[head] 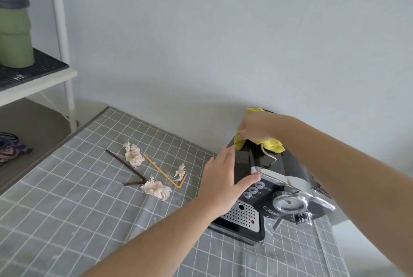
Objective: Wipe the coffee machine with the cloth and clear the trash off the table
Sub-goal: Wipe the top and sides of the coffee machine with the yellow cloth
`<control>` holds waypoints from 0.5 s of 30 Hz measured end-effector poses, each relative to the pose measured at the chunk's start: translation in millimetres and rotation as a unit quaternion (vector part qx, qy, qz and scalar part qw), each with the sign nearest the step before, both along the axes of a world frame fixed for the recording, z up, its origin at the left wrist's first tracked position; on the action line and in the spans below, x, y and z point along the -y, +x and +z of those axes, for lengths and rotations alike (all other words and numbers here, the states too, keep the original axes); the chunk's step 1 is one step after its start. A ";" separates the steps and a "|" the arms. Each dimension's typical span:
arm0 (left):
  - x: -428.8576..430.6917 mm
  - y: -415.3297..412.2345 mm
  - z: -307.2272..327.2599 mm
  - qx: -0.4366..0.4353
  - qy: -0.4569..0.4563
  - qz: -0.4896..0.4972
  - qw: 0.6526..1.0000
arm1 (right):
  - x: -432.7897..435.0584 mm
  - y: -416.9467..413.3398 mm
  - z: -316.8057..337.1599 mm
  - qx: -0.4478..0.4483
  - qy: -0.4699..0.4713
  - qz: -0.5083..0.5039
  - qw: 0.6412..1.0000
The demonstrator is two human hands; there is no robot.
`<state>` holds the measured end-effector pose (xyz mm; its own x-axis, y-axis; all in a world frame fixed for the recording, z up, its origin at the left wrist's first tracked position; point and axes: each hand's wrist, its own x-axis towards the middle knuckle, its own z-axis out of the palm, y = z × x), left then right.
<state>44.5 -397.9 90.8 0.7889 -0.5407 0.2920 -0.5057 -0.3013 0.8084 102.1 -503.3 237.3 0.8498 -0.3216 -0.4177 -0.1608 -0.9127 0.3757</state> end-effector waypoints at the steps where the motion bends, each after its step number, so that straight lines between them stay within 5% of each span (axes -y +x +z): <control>1: -0.1 -0.1 -0.3 -0.007 0.013 0.006 1.000 | 3.2 3.7 2.0 -0.009 -0.023 0.010 1.000; 6: -11.4 -1.0 11.2 -0.030 0.065 0.002 0.997 | 8.8 11.5 -2.5 -0.107 -0.155 0.112 0.976; 11: -21.4 7.1 12.5 -0.032 0.083 0.005 0.996 | -5.8 -41.5 -8.4 -0.215 -0.139 0.263 0.930; 15: -22.0 8.6 9.2 -0.027 0.082 0.012 0.996 | -3.9 -23.0 -0.3 -0.176 -0.107 0.151 0.967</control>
<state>53.1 -375.8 99.9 0.8147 -0.5577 0.1588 -0.4540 -0.4431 0.7730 79.0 -499.4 237.0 0.7362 -0.1914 -0.6491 0.2730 -0.7937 0.5436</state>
